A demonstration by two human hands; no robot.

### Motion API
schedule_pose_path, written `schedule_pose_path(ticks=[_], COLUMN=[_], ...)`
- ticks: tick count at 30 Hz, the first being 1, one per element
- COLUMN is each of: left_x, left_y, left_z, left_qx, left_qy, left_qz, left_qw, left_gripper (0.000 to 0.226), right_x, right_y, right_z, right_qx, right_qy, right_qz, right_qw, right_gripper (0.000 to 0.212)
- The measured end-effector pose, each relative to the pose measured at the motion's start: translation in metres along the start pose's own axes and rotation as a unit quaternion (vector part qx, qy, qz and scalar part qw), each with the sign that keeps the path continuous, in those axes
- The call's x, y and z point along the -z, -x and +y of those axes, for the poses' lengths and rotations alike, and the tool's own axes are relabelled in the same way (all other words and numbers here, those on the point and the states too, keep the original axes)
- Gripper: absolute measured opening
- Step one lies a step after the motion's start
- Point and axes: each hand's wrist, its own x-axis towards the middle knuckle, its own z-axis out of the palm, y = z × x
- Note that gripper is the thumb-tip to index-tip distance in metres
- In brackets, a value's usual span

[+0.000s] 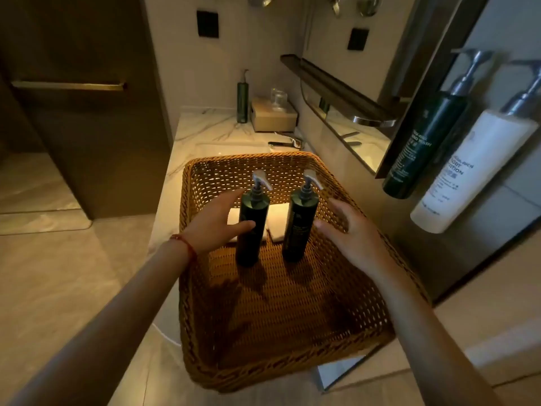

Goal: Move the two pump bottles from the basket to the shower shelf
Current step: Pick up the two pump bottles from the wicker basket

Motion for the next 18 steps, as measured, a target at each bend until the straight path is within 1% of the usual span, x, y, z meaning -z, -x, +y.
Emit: schedule_pose_path(ticks=[6, 9, 12, 15, 18], left_x=[0.005, 0.002, -0.003, -0.008, -0.01], left_y=[-0.037, -0.053, -0.064, -0.07, -0.074], left_z=[-0.011, -0.014, -0.017, -0.02, -0.021], left_qx=[0.064, 0.056, 0.058, 0.06, 0.055], left_qy=[0.061, 0.076, 0.087, 0.098, 0.108], left_qz=[-0.074, -0.111, -0.141, -0.154, -0.154], left_qw=[0.993, 0.989, 0.984, 0.981, 0.981], left_gripper=[0.08, 0.073, 0.063, 0.056, 0.051], right_x=[0.004, -0.003, -0.011, -0.017, -0.022], right_y=[-0.043, -0.064, -0.08, -0.09, -0.095], right_z=[0.018, 0.03, 0.036, 0.039, 0.04], right_qx=[-0.033, -0.05, -0.055, -0.044, -0.028], right_qy=[0.0, -0.016, -0.046, -0.062, -0.087], right_qz=[-0.096, -0.138, -0.161, -0.169, -0.159], right_qw=[0.995, 0.989, 0.984, 0.983, 0.983], right_gripper=[0.074, 0.078, 0.076, 0.07, 0.06])
